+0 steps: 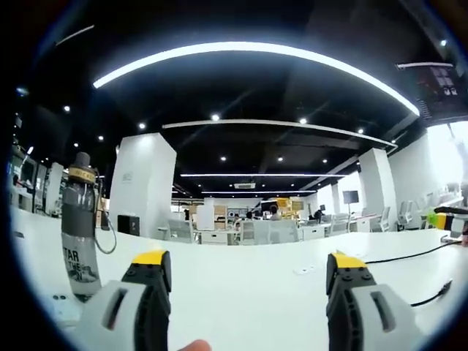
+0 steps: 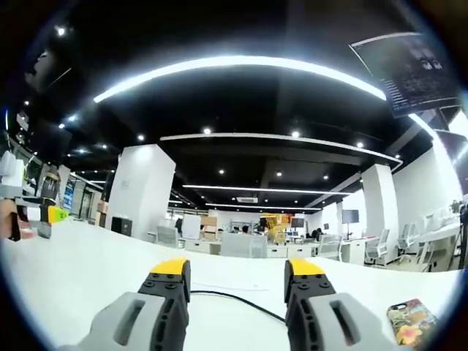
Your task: Find the data cable on the table. Grasp the USB connector end of the cable and insert it into the USB port on the table
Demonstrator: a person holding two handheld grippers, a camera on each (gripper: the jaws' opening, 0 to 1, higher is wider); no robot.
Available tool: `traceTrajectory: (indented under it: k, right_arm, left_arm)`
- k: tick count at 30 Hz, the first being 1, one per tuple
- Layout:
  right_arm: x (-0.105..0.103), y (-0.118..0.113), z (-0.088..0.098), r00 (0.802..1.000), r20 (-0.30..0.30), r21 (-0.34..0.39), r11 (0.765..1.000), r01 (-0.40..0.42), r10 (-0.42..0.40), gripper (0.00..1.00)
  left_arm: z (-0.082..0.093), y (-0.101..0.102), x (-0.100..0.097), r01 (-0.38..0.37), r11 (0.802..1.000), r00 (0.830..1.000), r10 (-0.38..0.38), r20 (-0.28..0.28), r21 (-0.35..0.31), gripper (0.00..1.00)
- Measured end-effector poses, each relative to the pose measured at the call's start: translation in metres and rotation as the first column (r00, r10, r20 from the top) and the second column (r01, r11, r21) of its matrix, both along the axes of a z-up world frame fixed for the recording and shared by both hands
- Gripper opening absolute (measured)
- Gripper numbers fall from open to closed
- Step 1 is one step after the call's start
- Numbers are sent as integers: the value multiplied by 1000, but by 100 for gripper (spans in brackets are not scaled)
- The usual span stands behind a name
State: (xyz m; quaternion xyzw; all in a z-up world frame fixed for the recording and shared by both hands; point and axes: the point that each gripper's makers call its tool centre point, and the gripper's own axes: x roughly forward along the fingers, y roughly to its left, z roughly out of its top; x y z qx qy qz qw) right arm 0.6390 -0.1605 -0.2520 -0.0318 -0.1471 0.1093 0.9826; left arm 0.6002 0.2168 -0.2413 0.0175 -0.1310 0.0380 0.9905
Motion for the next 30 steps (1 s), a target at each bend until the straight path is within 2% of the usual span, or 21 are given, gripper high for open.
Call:
traceTrajectory:
  k: [20,30]
  right_arm:
    - [3,-4,1,1000,3,-7,1000,13,-13,54]
    - [1,-3,3,1000,2,45,999,-12,11,54]
  left_arm:
    - [-8,-8,4,20,999,999,-18,-43,46,90]
    - [-7,-9,4,31,999,999,-30,-39,32,90]
